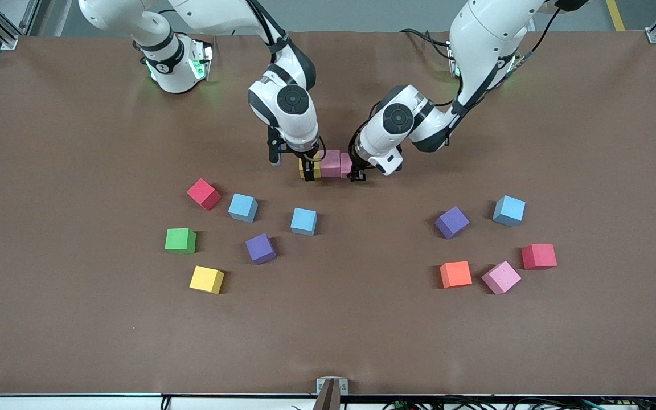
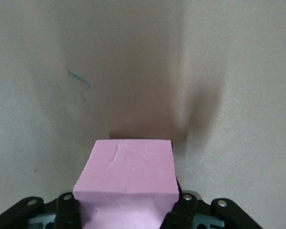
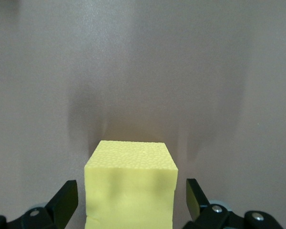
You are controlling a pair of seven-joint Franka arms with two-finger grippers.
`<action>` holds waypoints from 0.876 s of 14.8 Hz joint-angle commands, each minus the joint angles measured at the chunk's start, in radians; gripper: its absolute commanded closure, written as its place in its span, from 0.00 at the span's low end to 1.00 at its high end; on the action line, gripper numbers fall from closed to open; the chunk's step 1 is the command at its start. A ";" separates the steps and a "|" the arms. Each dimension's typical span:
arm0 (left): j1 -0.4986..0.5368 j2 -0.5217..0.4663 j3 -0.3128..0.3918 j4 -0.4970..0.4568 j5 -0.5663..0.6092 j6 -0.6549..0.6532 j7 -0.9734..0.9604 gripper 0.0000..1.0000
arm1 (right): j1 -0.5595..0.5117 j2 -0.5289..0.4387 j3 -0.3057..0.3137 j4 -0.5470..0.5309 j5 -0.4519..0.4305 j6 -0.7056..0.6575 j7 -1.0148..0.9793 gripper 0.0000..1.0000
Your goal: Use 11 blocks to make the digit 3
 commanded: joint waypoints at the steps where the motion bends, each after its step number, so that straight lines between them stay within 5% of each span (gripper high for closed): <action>1: -0.012 0.028 0.005 0.018 0.020 0.016 -0.014 0.78 | 0.018 0.004 -0.006 0.011 0.010 -0.027 -0.024 0.00; 10: -0.013 0.029 0.005 0.027 0.025 0.014 -0.010 0.77 | 0.007 -0.038 -0.009 0.017 0.010 -0.130 -0.072 0.00; 12: -0.012 0.035 0.005 0.027 0.025 0.014 -0.007 0.53 | -0.007 -0.061 -0.014 0.040 0.010 -0.206 -0.113 0.00; 13: -0.012 0.035 0.005 0.027 0.025 0.014 -0.007 0.24 | -0.017 -0.071 -0.014 0.058 0.010 -0.252 -0.125 0.00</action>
